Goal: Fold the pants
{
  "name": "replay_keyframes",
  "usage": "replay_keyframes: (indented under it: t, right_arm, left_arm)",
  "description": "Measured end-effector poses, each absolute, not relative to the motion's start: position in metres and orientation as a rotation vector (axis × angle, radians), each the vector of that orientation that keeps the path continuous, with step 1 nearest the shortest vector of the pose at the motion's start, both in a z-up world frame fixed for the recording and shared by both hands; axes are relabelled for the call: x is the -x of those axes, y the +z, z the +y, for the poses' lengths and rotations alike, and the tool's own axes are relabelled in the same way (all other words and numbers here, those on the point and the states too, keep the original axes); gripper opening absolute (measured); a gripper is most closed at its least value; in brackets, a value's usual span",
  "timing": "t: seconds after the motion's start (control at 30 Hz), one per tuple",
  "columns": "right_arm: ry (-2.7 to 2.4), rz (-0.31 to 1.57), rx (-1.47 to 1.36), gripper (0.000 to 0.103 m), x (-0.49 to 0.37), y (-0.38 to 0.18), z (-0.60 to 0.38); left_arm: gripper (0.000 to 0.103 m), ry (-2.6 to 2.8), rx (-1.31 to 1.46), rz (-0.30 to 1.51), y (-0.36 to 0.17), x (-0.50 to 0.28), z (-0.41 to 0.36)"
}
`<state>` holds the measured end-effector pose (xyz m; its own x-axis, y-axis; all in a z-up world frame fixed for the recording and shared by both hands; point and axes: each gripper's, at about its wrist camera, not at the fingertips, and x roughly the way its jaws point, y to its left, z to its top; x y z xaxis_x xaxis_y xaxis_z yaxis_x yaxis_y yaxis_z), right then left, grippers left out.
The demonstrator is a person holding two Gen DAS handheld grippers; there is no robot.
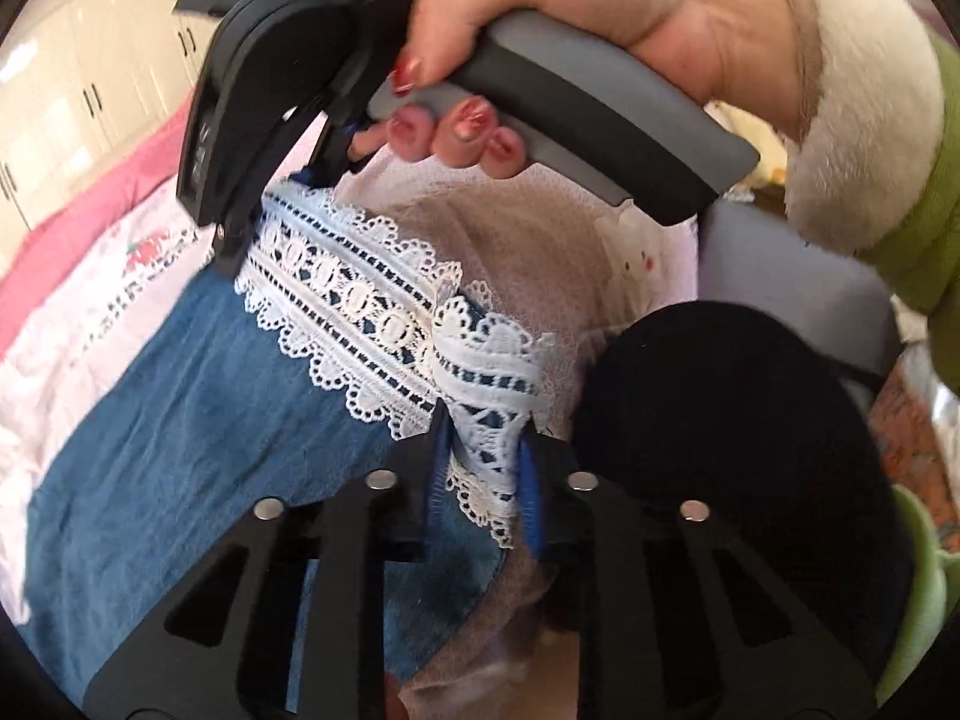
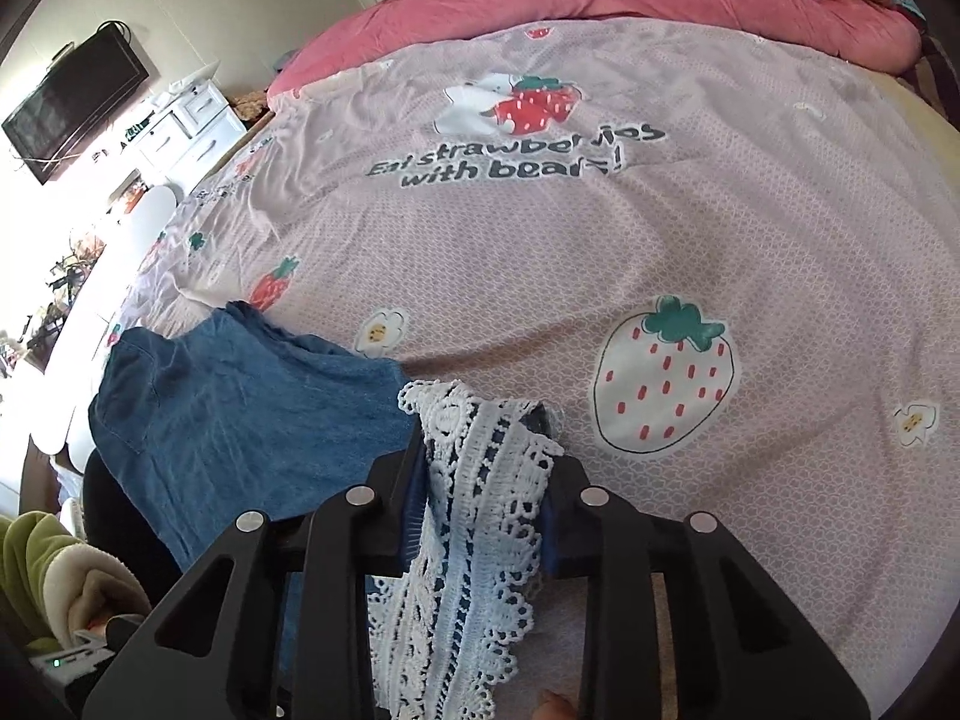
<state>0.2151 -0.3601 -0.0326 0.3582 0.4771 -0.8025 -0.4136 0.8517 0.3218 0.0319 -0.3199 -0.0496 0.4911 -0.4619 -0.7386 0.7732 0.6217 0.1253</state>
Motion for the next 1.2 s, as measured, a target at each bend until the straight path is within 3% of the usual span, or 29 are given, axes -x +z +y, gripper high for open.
replay_keyframes:
  t: [0.3,0.77,0.9,1.2]
  right_arm:
    - [0.574,1.018,-0.082,0.027,-0.206,0.002,-0.340]
    - [0.595,1.051,0.082,0.023,-0.222,0.030,-0.221]
    - [0.564,1.072,0.145,0.023,-0.224,0.022,-0.207]
    - [0.475,1.107,0.051,0.023,-0.224,-0.001,-0.297]
  left_arm:
    - [0.007,-0.819,-0.245,0.715,-0.019,-0.037,-0.253]
    - [0.004,-0.710,0.019,0.735,-0.006,-0.040,-0.164]
    - [0.004,-0.718,0.076,0.770,-0.013,-0.044,-0.158]
    - [0.004,-0.822,-0.023,0.766,-0.009,-0.043,-0.220]
